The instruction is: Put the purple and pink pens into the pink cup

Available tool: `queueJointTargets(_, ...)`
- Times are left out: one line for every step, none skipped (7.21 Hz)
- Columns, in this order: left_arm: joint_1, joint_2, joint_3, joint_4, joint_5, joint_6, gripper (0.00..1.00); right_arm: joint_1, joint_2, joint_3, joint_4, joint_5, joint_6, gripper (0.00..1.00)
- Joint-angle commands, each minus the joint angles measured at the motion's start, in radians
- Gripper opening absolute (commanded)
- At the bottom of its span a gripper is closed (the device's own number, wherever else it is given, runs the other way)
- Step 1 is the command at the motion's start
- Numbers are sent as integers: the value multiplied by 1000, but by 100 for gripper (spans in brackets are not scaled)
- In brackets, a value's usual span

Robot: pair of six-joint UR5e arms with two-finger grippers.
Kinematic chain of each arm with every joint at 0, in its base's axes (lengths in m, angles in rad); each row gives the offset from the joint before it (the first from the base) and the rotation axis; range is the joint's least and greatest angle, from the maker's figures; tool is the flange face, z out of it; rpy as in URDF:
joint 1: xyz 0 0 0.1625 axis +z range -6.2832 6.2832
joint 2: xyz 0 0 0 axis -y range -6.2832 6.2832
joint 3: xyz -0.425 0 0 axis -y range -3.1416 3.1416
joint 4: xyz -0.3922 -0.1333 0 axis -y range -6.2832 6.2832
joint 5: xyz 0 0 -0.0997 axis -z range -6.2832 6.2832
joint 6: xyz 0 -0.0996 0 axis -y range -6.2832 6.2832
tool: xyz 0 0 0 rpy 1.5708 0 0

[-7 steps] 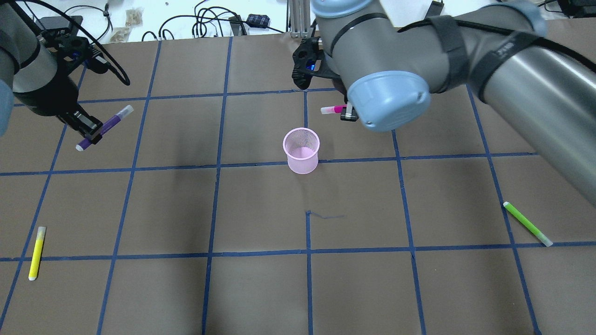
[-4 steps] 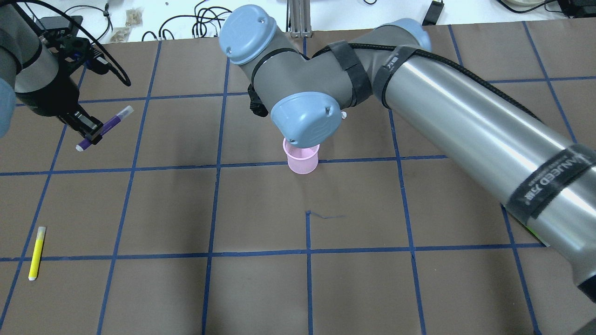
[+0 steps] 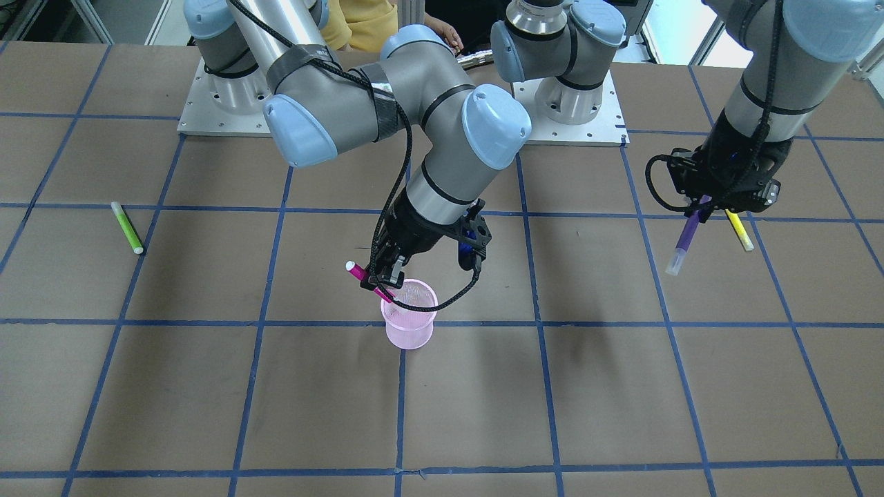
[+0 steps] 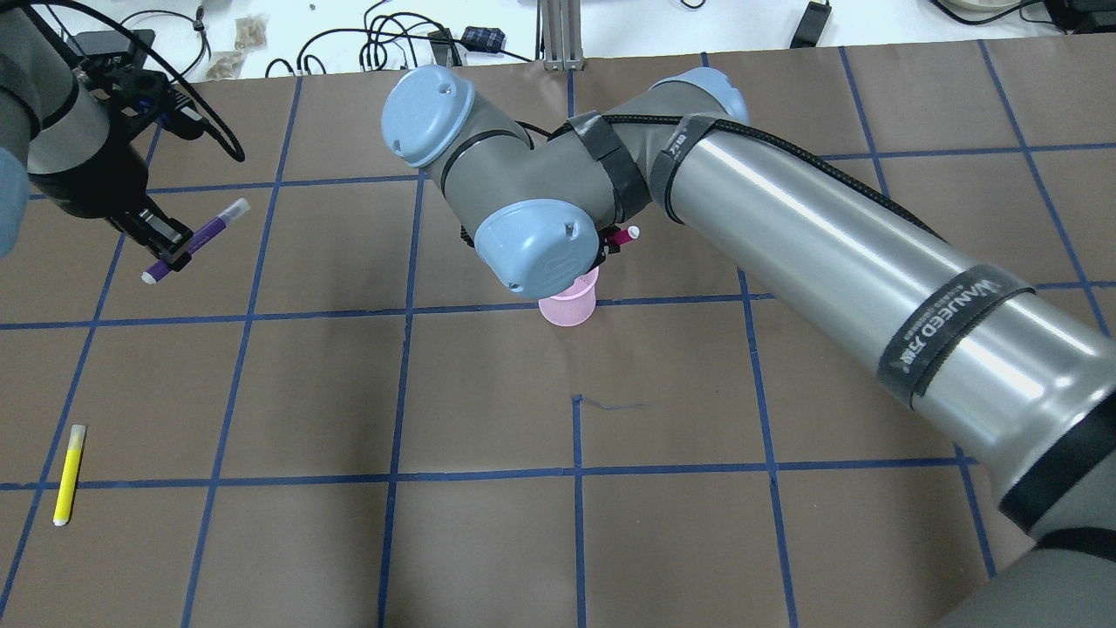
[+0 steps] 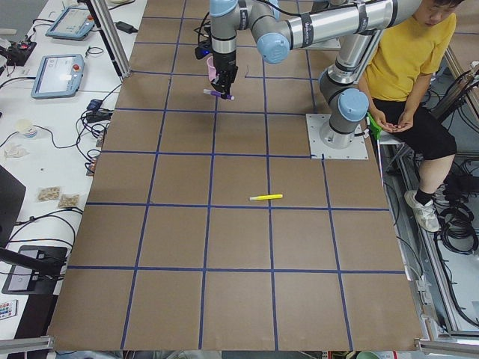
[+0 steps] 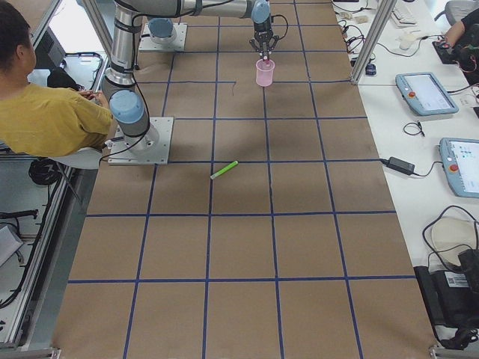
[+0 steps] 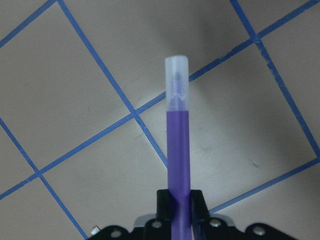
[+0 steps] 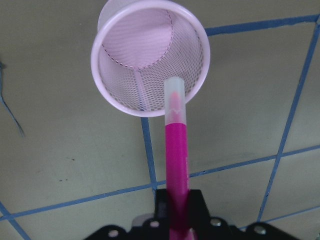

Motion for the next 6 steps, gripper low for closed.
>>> queueJointTargets(0, -1, 0, -1, 2, 0, 0, 13, 21, -1, -12, 0, 4, 19)
queueJointTargets(0, -2, 0, 1, 2, 0, 0, 13, 21, -1, -10, 0, 2, 52)
queueJointTargets(0, -2, 0, -1, 2, 0, 0, 13, 18, -2, -10, 0, -10, 87)
queueJointTargets(0, -4, 2, -1, 2, 0, 0, 11, 13, -4, -10, 3, -8, 92)
queueJointTargets(0, -5, 3, -1, 3, 0, 0, -1, -5, -5, -7, 11, -7, 91)
queueJointTargets(-2, -5, 5, -16, 14, 0, 0, -27, -70, -4, -29, 66, 5, 86)
